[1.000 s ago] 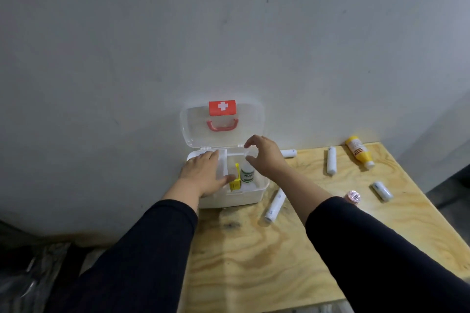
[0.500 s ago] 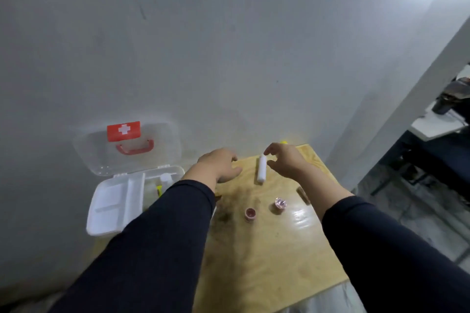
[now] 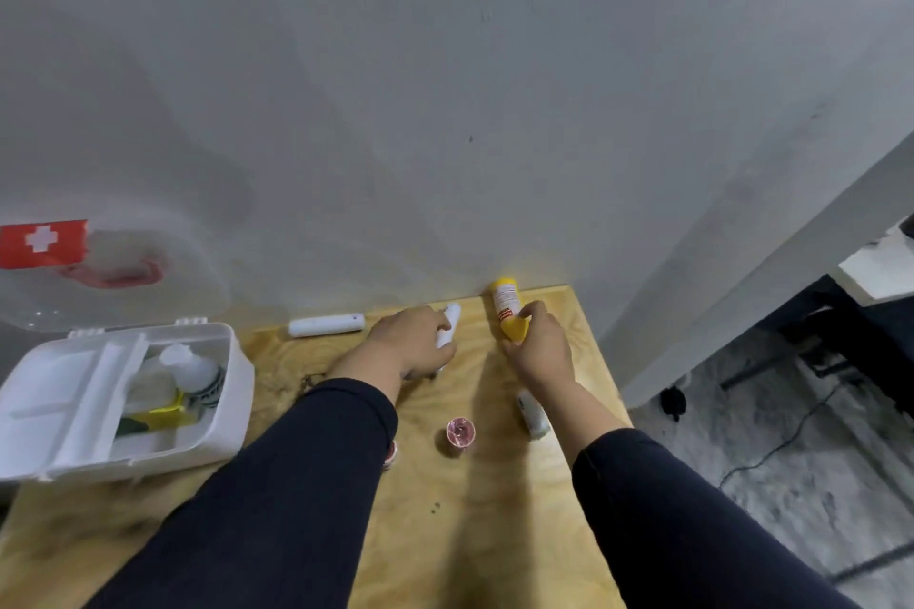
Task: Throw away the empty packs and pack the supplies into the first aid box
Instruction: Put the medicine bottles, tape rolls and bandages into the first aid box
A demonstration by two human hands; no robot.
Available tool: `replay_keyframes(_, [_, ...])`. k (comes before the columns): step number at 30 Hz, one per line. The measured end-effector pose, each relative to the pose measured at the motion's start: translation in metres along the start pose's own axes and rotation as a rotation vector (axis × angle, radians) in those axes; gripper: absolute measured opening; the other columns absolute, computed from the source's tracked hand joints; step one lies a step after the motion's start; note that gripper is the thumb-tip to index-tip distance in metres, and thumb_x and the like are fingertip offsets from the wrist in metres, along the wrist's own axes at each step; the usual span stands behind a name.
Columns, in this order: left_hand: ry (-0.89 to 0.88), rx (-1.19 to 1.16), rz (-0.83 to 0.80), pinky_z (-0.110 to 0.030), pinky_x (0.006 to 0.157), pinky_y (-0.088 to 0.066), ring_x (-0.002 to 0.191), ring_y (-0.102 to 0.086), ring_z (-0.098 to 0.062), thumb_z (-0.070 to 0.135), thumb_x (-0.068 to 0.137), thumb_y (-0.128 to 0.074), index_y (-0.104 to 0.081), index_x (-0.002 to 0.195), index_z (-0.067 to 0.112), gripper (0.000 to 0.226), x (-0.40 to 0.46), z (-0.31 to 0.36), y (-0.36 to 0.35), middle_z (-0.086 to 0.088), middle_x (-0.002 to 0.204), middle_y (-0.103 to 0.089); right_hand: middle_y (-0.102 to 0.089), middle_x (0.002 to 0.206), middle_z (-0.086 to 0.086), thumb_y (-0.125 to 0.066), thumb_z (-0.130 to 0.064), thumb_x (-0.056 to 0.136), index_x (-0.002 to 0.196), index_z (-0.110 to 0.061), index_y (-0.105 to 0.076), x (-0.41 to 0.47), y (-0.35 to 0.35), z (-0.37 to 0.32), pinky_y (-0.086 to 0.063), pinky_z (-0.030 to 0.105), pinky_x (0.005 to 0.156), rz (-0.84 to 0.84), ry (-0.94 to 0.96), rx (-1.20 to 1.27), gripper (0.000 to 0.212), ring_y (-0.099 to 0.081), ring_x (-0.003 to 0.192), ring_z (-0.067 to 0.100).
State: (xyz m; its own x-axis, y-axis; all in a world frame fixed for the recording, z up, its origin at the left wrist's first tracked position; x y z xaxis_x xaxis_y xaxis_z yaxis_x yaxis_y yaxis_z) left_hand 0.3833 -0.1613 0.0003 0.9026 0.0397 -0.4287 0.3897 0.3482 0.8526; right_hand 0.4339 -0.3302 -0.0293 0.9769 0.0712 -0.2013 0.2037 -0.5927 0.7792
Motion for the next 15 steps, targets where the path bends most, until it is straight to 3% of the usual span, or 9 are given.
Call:
replay_keyframes(5, [0.049, -0.002, -0.028, -0.039, 0.095, -0.047, 0.119, -0.054, -0.025, 0.04, 0.091, -0.049, -0.053, 0.135, 0.022, 0.047, 0.002, -0.004, -0.011, -0.002, 0.133, -0.055, -0.057, 0.113, 0.01, -0.048, 0.002, 0.081, 0.115, -0.013, -0.047, 0.003, -0.005, 0.009, -0.041, 0.032, 0.074, 0.1, -0.022, 0.085, 0.037, -0.056, 0.098, 0.032])
replay_keyframes(10, [0.071, -0.029, -0.001, -0.038, 0.098, -0.046, 0.124, -0.052, -0.023, 0.041, 0.091, -0.05, -0.05, 0.138, 0.025, 0.05, 0.001, -0.001, -0.003, 0.001, 0.138, -0.052, -0.064, 0.11, 0.006, -0.057, -0.005, 0.084, 0.111, -0.014, -0.059, 0.004, 0.025, 0.008, -0.043, 0.029, 0.079, 0.23, 0.059, 0.191, 0.028, -0.059, 0.102, 0.027])
replay_keyframes(15, [0.048, -0.027, 0.046, -0.036, 0.098, -0.045, 0.127, -0.05, -0.022, 0.041, 0.091, -0.048, -0.05, 0.138, 0.026, 0.049, -0.009, 0.009, 0.006, 0.002, 0.141, -0.05, -0.067, 0.113, 0.005, -0.059, -0.01, 0.088, 0.117, -0.018, -0.063, 0.003, 0.046, -0.016, -0.045, 0.03, 0.089, 0.223, 0.203, 0.245, 0.03, -0.06, 0.108, 0.023])
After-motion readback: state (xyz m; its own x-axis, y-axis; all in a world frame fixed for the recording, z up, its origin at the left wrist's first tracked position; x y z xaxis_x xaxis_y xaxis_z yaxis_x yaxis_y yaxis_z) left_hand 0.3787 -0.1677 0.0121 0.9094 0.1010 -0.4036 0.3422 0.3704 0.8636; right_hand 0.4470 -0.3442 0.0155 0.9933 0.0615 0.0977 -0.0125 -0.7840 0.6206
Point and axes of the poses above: each hand's wrist, its own x-axis towards the middle knuckle, its own y-axis out of the back of the hand, z = x × y, the point moved 7 cm from there along x, towards the middle knuckle
